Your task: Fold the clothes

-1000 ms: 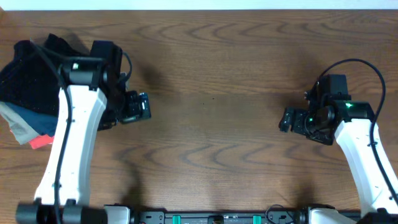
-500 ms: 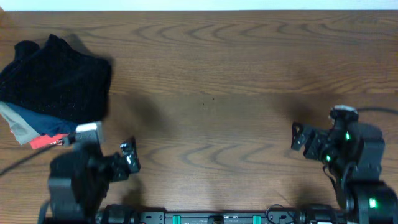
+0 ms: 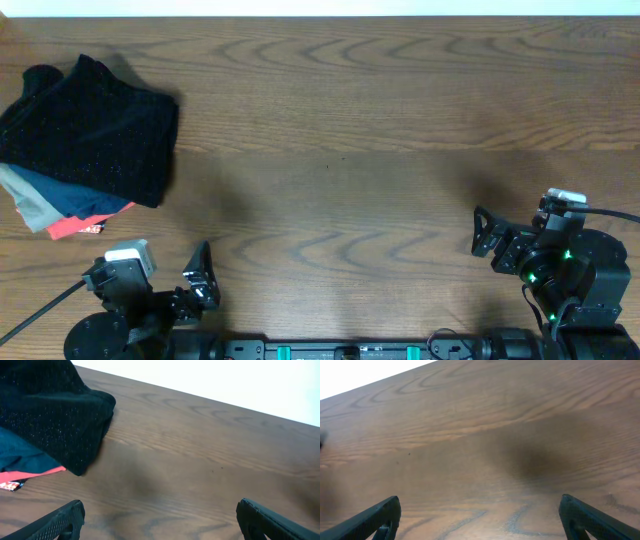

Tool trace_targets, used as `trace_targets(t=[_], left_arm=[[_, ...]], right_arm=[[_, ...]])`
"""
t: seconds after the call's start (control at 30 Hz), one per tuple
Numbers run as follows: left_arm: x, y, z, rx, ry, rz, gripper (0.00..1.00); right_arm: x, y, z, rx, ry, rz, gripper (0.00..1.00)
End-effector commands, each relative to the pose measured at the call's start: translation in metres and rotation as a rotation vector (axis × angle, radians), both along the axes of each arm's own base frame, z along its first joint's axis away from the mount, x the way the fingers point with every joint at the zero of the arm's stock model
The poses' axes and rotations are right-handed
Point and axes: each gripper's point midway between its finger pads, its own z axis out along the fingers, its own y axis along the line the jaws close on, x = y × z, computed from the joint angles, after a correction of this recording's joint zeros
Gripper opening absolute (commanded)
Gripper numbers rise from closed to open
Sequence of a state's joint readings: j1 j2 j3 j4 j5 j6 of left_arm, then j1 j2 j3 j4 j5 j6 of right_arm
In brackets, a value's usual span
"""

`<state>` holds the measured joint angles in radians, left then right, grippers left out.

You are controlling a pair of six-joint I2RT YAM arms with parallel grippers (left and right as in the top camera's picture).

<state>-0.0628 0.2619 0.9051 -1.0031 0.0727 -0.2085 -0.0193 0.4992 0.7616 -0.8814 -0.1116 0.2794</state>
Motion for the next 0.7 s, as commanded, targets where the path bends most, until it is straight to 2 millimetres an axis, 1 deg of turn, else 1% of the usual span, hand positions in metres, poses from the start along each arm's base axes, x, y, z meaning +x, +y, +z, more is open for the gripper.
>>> trace_targets(t=[0.0,0.37,0.47,0.57,0.67], left_arm=[[-0.0006,0.0018,-0.0044,0.014,0.012,0.005,0.98],[-0.0011,0.0018,-0.0053,0.014,0.017,0.005,0.98],[-0.0011,0.0018,-0.0053,0.014,0.017,0.005,0.98],[-0.0011,0.0018,-0.0053,0.014,0.017,0.005,0.98],[-0.0011,0.0018,-0.0053,0.014,0.017,0.005,0.98]], right_arm=[[-0.0005,-0.0024,-0.0027,-0.013,0.005,-0.005,0.99],[-0.0005,-0.0024,-0.0027,-0.013,0.005,-0.005,0.99],[-0.0035,-0.0045,-0.0013,-0.03,-0.009,-0.01,0.99],[-0.0048,-0.0058,0.0009,-0.071,-0.053,0.003,0.99],[-0.0034,-0.0048,0.0023,-0.115,-0.148,0.031,0.99]])
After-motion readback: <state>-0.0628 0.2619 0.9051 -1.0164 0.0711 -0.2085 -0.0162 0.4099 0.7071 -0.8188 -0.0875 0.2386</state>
